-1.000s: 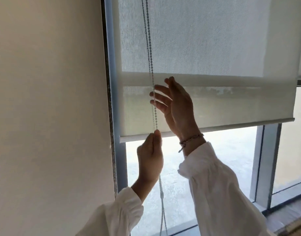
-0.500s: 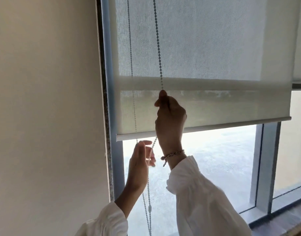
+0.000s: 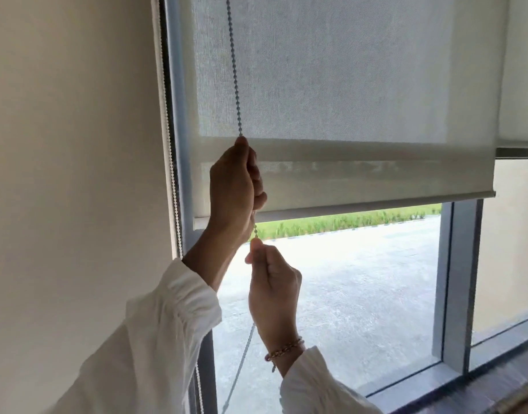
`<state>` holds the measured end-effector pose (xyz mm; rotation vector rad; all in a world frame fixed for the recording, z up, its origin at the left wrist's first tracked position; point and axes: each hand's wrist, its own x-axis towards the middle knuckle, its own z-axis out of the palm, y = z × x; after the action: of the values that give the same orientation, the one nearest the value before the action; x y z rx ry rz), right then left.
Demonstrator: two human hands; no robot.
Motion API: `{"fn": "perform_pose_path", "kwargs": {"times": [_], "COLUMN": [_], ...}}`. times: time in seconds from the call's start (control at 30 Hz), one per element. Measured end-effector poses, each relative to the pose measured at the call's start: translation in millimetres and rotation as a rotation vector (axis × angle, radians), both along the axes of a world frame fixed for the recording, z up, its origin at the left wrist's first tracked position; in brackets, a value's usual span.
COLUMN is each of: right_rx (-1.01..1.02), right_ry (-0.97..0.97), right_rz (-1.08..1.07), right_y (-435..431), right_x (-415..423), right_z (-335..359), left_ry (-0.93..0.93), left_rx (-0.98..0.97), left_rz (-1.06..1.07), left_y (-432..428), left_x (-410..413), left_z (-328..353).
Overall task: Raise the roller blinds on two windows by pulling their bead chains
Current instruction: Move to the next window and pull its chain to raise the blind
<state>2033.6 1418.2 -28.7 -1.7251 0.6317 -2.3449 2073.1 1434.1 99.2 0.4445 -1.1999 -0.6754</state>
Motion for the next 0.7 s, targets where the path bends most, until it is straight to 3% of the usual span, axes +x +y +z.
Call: {"fn": "perform_pose_path", "kwargs": {"times": [0.13,0.27,0.43,0.57,0.7], "right_rx": [0.193,0.307,0.247,0.24,0.254], "right_ry": [-0.148,-0.38,-0.273,-0.107,-0.038], "right_rz": [0.2,0.389,0.534,0.645,0.567], "right_y": [-4.4,-6.9,2.2,14.5,21.4], "right_x": [-5.2,-26.5,-36.3,-23.4,-14.8], "right_z": [4.1,32.4,88.3,115.2,125.4], "left_ry": [0.093,0.072,-0.018,-0.184,-0.186], "left_rx": [-0.122,-0.222,-0.199,-0.027,-0.126], "left_rz": [0.159,0.235,0.289,0.404,0.44], "left_y": [-4.8,-7.9,-8.7,-2.4,-0.1], "left_x": [-10.7,-3.1,-12.6,-14.2,-13.8], "left_z": [-4.8,-14.6,-60.6,-116.4,-162.6]}}
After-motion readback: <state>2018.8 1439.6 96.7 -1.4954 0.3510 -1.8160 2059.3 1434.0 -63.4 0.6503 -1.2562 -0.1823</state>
